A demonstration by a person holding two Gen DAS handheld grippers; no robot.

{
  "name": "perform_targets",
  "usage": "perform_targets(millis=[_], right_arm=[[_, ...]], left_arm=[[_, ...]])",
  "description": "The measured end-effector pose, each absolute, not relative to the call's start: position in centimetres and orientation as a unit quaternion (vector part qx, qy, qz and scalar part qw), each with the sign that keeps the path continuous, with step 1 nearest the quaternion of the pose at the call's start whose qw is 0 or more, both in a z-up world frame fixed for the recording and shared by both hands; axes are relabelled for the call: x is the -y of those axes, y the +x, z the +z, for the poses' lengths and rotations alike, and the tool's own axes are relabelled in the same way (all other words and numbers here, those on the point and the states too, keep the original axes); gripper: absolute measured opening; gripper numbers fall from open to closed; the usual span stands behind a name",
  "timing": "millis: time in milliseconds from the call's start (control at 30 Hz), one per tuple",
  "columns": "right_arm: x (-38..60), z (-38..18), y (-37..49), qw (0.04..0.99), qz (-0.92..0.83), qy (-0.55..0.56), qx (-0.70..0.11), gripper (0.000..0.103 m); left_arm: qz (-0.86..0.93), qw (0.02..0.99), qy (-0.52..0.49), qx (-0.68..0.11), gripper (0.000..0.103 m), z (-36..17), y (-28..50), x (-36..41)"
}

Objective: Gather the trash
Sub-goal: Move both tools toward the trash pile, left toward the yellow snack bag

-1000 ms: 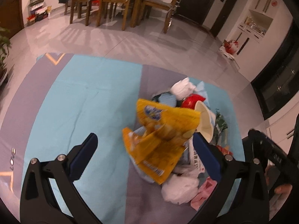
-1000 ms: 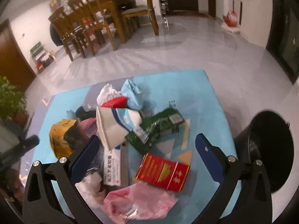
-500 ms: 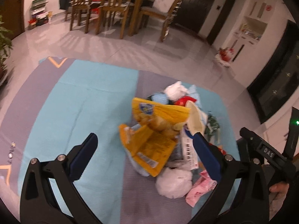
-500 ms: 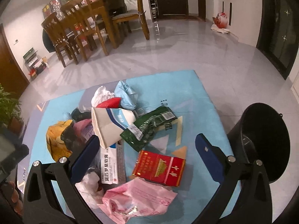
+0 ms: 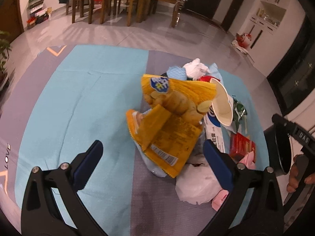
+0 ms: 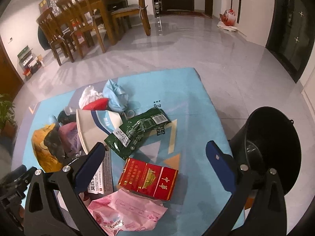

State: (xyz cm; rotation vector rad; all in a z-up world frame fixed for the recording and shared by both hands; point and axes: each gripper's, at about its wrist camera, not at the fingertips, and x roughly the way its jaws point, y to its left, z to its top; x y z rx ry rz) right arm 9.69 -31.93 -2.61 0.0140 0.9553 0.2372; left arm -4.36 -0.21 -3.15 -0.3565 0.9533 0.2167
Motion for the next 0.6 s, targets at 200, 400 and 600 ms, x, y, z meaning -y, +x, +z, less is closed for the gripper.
perform_targets(millis=[200, 400, 600], right_arm=[[31.5, -2.0, 9.3, 0.883, 0.12, 0.014, -0.455, 0.1], [30.8, -0.6, 8.1, 0.888, 0.131, 0.028, -0.439, 0.1], [30.0, 0.2, 7.1, 0.892, 0.134, 0.007, -0.432, 0.1]], left_arm=[[0.104, 0.871, -0.17, -0.449, 0.1, -2.8, -4.5, 0.1], [0.091, 0.877, -0.182, -0.435, 0.1, -2.0, -4.8, 0.0], [0.089, 0.887, -0.177, -0.417, 0.1, -1.2, -5.4, 0.0]])
